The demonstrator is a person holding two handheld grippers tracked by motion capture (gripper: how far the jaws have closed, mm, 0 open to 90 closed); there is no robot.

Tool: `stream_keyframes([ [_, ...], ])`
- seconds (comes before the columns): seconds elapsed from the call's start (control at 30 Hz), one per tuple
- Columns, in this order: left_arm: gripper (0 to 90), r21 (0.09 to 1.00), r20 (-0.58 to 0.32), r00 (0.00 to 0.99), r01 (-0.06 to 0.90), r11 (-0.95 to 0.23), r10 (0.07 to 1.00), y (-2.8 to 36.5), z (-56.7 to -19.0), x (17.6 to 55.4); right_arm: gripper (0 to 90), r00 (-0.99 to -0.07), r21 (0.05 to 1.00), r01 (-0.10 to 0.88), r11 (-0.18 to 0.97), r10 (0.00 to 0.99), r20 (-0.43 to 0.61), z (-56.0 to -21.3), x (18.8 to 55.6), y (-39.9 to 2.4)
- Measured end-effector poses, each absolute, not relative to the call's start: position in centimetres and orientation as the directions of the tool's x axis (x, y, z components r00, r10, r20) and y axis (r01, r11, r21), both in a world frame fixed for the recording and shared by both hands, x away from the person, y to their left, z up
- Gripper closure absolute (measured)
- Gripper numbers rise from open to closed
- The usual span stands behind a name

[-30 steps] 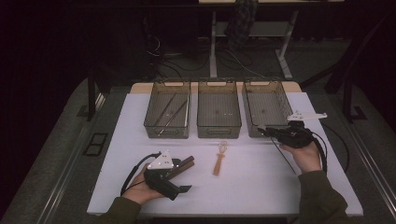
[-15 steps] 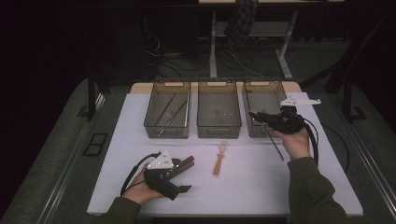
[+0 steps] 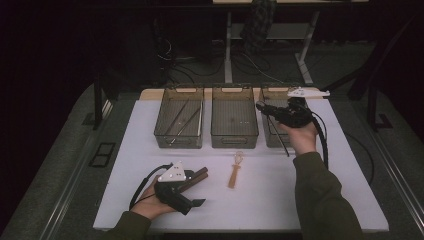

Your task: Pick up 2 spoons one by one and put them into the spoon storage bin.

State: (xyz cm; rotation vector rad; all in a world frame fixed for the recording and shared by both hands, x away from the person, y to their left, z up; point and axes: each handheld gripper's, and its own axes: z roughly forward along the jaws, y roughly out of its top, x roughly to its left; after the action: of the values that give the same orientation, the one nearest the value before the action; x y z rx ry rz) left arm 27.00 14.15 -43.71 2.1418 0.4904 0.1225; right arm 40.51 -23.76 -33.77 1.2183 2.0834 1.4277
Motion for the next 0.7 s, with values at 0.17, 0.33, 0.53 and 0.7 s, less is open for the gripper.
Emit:
stream_keyframes([
  [0.17,0.0,0.808,-0.098,0.915,0.303,-0.505,0.391,14.2,-43.7,27.1,87.7,-0.573,0.886,0.446,0.129,0.801,0.172,-33.1,41.8,-22.2],
  [0.33,0.0,0.81,-0.097,0.917,0.299,-0.504,0.387,14.2,-43.7,27.0,87.7,-0.575,0.893,0.433,0.121,0.8,0.17,-32.5,43.3,-20.5],
  [0.53,0.0,0.809,-0.09,0.918,0.293,-0.509,0.386,14.2,-43.7,27.0,87.7,-0.577,0.903,0.417,0.103,0.798,0.175,-32.3,45.1,-18.4],
  [0.7,0.0,0.81,-0.089,0.92,0.29,-0.509,0.382,14.2,-43.6,27.0,87.7,-0.576,0.903,0.419,0.096,0.797,0.182,-32.3,46.3,-16.9],
])
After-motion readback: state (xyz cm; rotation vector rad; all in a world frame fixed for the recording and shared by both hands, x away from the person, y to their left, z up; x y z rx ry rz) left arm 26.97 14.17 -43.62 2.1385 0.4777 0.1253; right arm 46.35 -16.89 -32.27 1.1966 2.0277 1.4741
